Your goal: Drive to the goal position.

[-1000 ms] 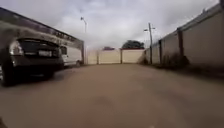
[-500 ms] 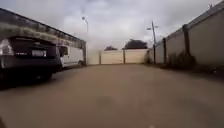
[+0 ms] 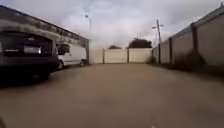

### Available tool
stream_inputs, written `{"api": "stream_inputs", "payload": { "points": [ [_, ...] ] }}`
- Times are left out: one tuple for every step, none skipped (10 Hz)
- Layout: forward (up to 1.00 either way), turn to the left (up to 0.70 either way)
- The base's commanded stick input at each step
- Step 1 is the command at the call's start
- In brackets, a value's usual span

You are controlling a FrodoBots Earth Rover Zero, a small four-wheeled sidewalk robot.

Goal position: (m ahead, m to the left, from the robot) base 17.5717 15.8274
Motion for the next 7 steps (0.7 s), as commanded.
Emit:
{"api": "stream_inputs", "payload": {
  "points": [
    [0.70,0.00],
    [0.70,0.00],
    [0.70,0.00],
    [0.70,0.00],
    [0.70,0.00],
    [0.70,0.00],
    [0.70,0.00]
  ]
}}
